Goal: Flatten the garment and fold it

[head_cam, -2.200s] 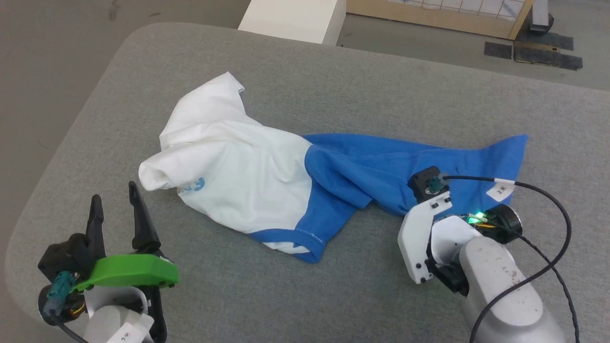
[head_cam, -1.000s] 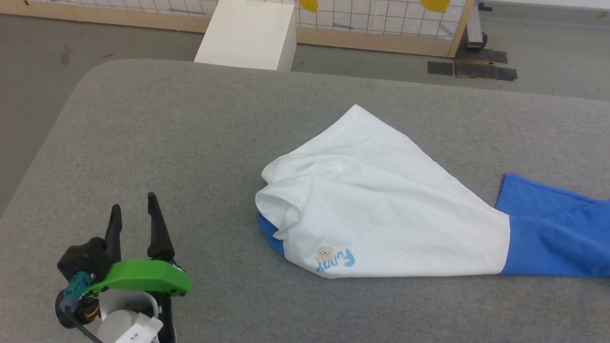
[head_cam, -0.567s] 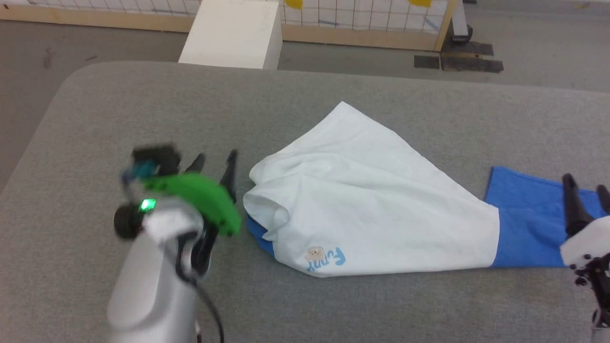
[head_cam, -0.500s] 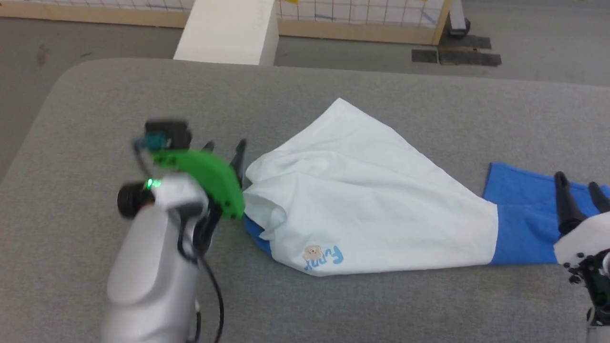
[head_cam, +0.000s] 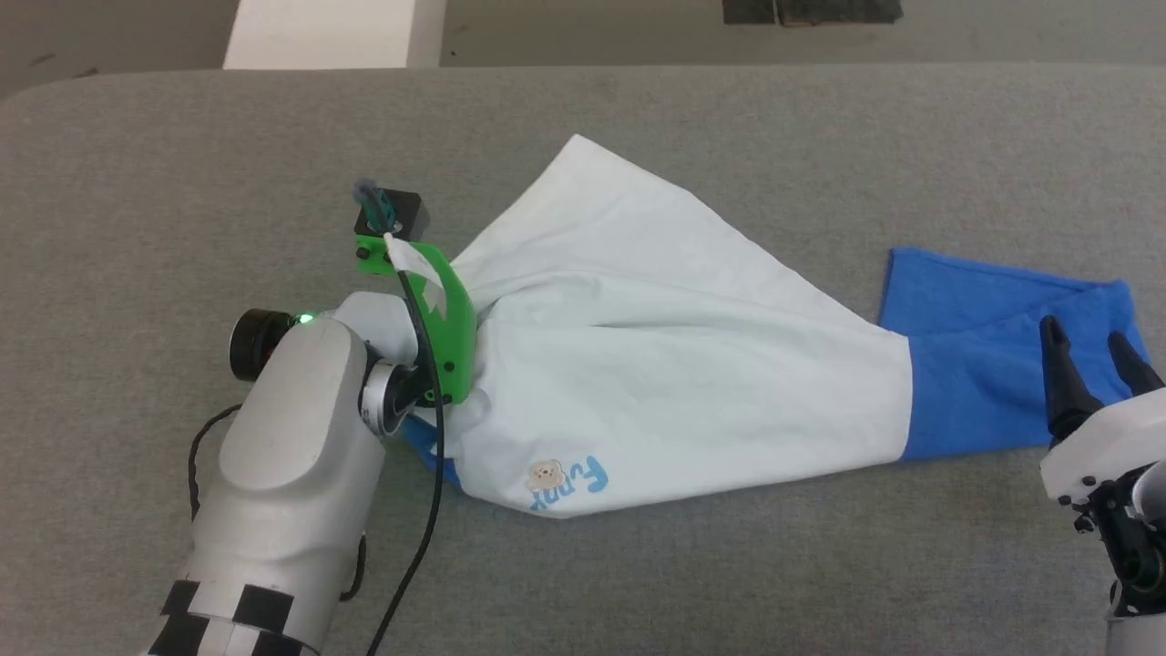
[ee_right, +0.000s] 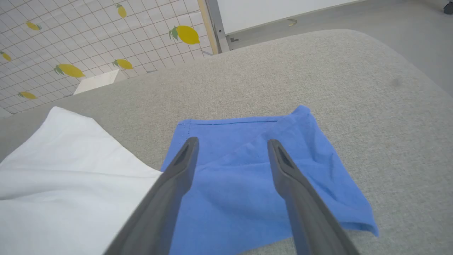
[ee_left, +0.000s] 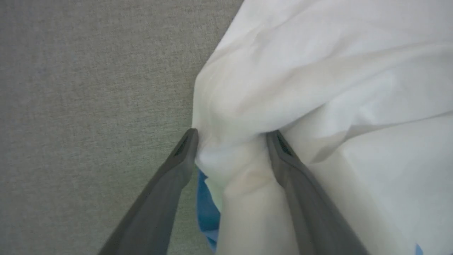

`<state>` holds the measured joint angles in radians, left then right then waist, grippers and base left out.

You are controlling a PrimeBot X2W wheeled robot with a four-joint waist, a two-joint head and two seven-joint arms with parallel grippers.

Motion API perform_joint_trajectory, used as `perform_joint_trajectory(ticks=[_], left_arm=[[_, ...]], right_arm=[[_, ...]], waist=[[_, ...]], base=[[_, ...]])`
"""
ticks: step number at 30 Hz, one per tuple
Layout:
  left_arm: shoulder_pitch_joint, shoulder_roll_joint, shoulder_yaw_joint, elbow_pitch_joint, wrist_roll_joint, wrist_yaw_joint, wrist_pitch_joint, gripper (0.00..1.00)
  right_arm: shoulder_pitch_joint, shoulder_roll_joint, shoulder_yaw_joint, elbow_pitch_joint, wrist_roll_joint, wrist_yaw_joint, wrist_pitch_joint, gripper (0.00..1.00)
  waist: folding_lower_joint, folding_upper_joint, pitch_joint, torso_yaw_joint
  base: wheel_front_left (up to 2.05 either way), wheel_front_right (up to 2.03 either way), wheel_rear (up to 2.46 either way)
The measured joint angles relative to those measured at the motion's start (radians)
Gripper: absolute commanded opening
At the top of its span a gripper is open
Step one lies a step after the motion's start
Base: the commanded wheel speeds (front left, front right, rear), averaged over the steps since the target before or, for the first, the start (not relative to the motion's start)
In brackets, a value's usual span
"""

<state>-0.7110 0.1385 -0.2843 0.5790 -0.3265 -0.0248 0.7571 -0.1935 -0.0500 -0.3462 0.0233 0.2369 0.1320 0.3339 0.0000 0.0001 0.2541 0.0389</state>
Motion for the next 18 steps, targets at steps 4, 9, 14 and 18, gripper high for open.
perform_joint_trajectory(ticks=[4,9,14,18], left_arm=[[0.0,-0.002,0.008,0.013,-0.006,0.005,-0.029,0.0],[-0.032,-0.015,0.036,-0.006,-0.019,0.009,-0.159,0.0],[-0.142,-0.006,0.081,-0.016,-0.008,0.049,-0.33,0.0],[-0.271,0.014,0.125,-0.021,-0.004,0.071,-0.465,0.0]], right_arm=[[0.001,0.0,-0.005,-0.002,0.006,0.0,0.0,1.0],[0.001,0.0,0.009,-0.003,0.014,0.0,0.0,1.0],[-0.013,0.0,0.049,-0.001,0.02,0.0,0.0,1.0],[-0.038,0.0,0.075,0.003,0.027,0.0,-0.011,1.0]], waist=[[0.0,0.0,0.02,-0.011],[0.0,0.0,0.03,-0.001],[0.0,0.0,0.046,-0.008],[0.0,0.0,0.071,-0.034]], base=[[0.0,0.0,0.0],[0.0,0.0,0.0],[0.0,0.0,0.0],[0.0,0.0,0.0]])
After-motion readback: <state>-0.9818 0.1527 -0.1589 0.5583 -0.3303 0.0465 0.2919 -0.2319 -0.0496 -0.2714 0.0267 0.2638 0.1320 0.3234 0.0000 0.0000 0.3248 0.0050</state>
